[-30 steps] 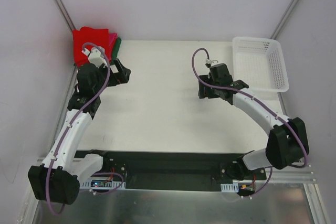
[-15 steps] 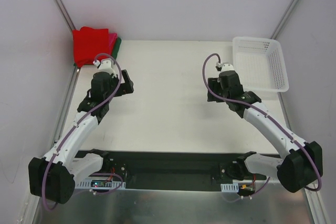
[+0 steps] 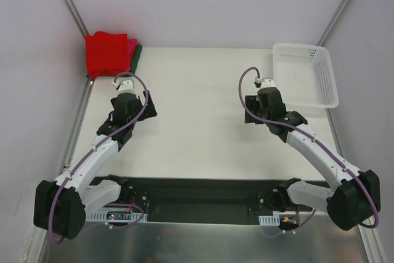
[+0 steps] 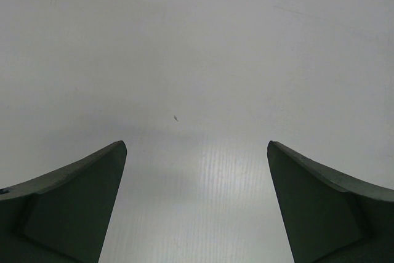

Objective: Fold and stack the t-shirts
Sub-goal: Put the neatly folded tshirt into the corner of the board with the left arm

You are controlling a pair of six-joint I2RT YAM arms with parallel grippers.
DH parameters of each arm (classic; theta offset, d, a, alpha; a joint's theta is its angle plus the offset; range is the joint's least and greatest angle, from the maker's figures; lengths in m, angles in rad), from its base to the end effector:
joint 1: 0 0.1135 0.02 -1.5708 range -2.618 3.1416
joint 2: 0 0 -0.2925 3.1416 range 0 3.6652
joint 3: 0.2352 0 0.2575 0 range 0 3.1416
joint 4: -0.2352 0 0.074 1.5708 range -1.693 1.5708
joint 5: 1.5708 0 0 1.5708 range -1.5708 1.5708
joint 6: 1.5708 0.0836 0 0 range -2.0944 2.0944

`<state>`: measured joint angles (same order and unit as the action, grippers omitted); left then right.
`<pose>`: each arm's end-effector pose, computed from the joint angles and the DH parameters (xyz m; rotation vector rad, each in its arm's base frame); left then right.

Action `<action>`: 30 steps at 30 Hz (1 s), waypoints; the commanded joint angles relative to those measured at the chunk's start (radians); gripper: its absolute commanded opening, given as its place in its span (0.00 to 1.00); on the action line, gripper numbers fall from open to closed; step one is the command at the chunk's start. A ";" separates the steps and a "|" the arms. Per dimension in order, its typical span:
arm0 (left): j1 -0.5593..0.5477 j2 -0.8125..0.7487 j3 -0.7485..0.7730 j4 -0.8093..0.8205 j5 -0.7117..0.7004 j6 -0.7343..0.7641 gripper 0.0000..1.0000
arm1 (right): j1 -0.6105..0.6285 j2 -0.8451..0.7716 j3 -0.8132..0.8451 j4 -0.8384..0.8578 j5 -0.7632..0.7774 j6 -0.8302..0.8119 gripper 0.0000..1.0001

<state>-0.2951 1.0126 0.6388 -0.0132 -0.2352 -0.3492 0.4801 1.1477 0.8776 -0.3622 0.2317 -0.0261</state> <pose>0.2582 -0.0581 0.2674 -0.2071 1.9406 -0.1961 0.2595 0.1135 0.2794 -0.4213 2.1426 0.0016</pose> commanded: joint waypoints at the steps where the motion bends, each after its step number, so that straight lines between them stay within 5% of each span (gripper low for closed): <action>1: -0.009 -0.023 -0.022 0.042 -0.052 -0.010 0.99 | 0.009 -0.042 -0.026 0.019 0.034 0.017 0.66; 30: -0.019 0.009 -0.045 0.053 -0.167 0.001 0.98 | 0.011 -0.098 -0.108 0.112 0.116 -0.017 0.68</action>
<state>-0.3023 1.0260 0.5900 0.0181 -0.3622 -0.3519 0.4854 1.0672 0.7708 -0.2832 0.3264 -0.0345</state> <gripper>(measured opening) 0.984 0.676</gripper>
